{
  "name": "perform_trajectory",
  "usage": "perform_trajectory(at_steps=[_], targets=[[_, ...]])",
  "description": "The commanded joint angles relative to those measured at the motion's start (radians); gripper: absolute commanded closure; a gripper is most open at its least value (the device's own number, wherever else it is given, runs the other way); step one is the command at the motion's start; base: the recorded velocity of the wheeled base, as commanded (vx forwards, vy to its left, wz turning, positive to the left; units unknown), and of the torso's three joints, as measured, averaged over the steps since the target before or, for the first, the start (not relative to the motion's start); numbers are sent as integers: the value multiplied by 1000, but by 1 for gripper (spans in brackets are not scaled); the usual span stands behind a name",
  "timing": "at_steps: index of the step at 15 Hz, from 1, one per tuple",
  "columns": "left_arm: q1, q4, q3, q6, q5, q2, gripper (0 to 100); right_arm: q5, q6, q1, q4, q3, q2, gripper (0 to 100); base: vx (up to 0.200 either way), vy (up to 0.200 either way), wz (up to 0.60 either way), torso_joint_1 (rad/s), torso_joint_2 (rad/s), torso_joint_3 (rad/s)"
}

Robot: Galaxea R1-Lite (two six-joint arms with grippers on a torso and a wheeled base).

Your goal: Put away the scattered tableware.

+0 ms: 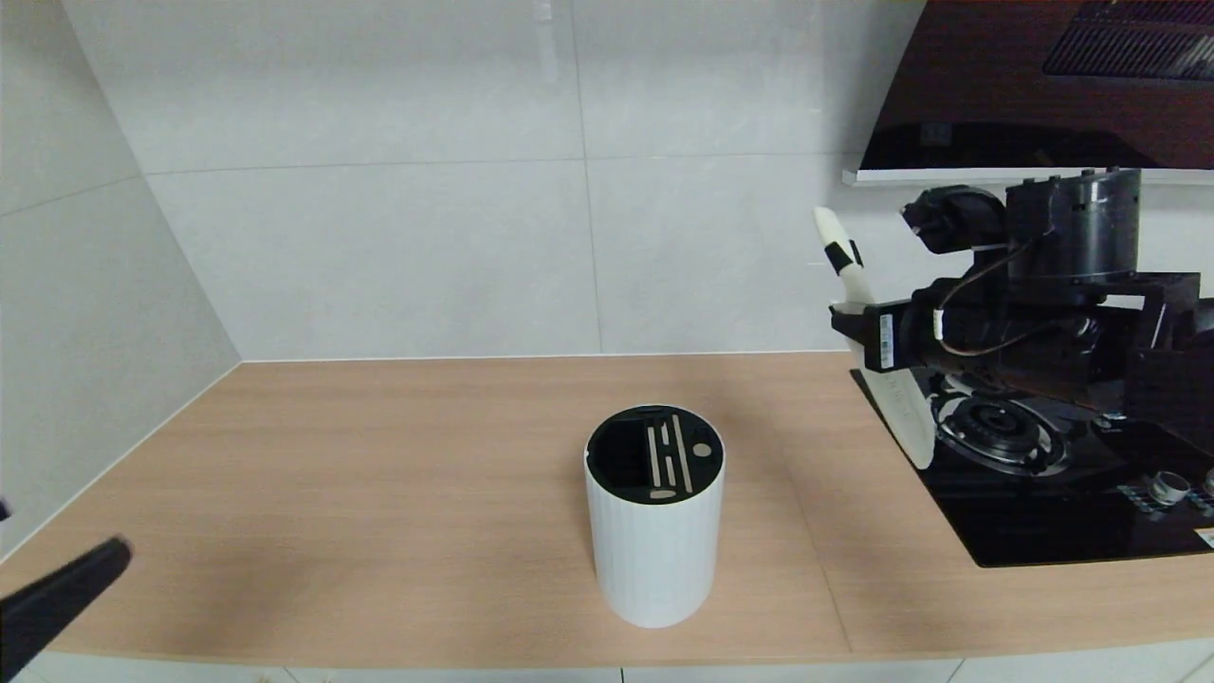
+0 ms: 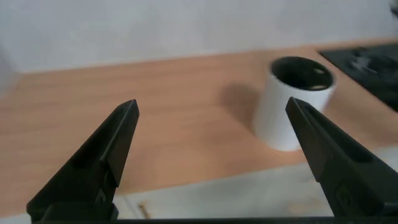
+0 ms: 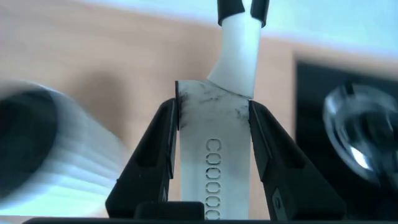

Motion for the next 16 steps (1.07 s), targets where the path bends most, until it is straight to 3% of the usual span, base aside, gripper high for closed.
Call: perform_trajectory(at_steps=[1, 2, 3, 4, 6, 9, 10, 16], targets=[[-222, -126, -185, -132, -53, 459, 0, -17, 14, 100, 4, -28, -34, 100, 0, 0, 0, 0, 0, 0], [-284, -239, -182, -232, -52, 534, 0, -32, 86, 158, 4, -3, -31, 100, 0, 0, 0, 0, 0, 0], [-303, -299, -169, -307, -55, 579, 0, -40, 101, 206, 6, 23, -31, 100, 0, 0, 0, 0, 0, 0], [-314, -338, -174, -356, -67, 629, 0, -44, 103, 236, 3, 38, -31, 100, 0, 0, 0, 0, 0, 0], [-386, -440, -197, -451, -70, 715, 0, -69, 109, 298, 4, 41, -29, 100, 0, 0, 0, 0, 0, 0], [-458, -485, -294, -589, -82, 800, 0, -95, 153, 364, 4, 47, -40, 100, 0, 0, 0, 0, 0, 0], [-473, -485, -326, -607, -99, 833, 0, -104, 155, 393, 6, 53, -56, 100, 0, 0, 0, 0, 0, 0], [-527, -574, -317, -607, -87, 953, 0, -144, 156, 517, 7, 75, -59, 100, 0, 0, 0, 0, 0, 0]])
